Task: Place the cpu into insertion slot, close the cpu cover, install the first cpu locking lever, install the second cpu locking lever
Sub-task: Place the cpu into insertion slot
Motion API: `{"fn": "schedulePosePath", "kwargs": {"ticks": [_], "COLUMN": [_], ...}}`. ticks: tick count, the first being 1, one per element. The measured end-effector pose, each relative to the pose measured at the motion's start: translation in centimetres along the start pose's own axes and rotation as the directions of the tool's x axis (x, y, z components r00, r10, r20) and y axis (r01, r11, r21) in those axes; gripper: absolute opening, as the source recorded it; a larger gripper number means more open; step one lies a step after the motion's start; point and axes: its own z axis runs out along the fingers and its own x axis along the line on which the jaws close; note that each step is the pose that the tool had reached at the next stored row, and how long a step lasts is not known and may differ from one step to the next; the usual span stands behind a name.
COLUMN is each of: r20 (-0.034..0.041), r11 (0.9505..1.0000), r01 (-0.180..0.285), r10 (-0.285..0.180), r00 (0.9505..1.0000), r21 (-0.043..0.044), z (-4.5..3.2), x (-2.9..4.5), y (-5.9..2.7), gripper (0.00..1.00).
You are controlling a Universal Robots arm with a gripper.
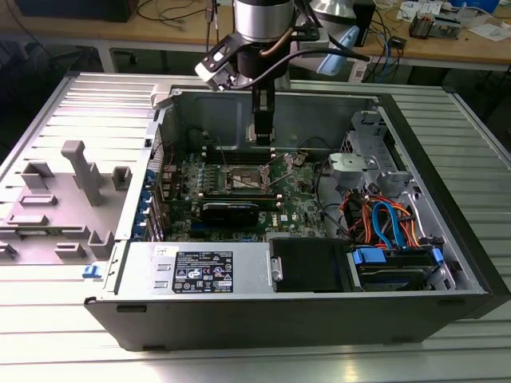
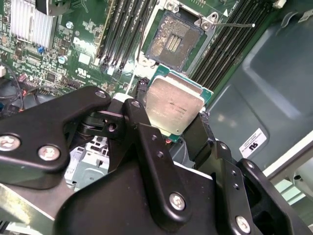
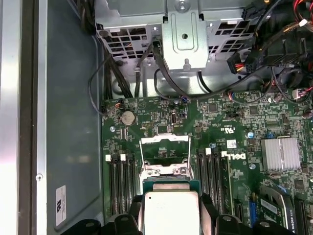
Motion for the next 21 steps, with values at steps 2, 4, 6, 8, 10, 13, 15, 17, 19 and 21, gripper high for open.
{"fn": "schedulePosePath", "kwargs": {"ticks": [2, 4, 6, 8, 10, 13, 15, 17, 19, 21], "r20": [0.0002, 0.0001, 0.0, 0.0, -0.0009, -0.0025, -0.0033, -0.0035, -0.0035, -0.0037], "r11": [1.0, 1.0, 1.0, 1.0, 1.0, 0.9995, 0.9992, 0.9991, 0.999, 0.9989], "r01": [0.0, 0.0, 0.0, 0.0, 0.007, 0.031, 0.04, 0.043, 0.044, 0.046], "r10": [0.0, 0.0, 0.0, 0.0, -0.007, -0.031, -0.04, -0.043, -0.044, -0.046], "r00": [1.0, 1.0, 1.0, 1.0, 1.0, 0.9995, 0.9992, 0.9991, 0.999, 0.9989], "r21": [0.0002, 0.0001, 0.0001, 0.0001, -0.0001, 0.0003, 0.0004, 0.0005, 0.0005, 0.0006], "z": [0.05, 0.06, 0.07, 0.08, 0.16, 0.42, 0.85, 1.51, 1.96, 2.42], "x": [0.0, 0.0, 0.0, 0.0, 0.0, -0.01, 0.01, 0.0, -0.01, -0.02], "y": [-0.02, -0.03, -0.03, -0.03, -0.04, -0.15, -0.3, -0.5, -0.61, -0.72], "gripper": [0.55, 0.55, 0.55, 0.55, 0.55, 0.55, 0.55, 0.55, 0.55, 0.55]}}
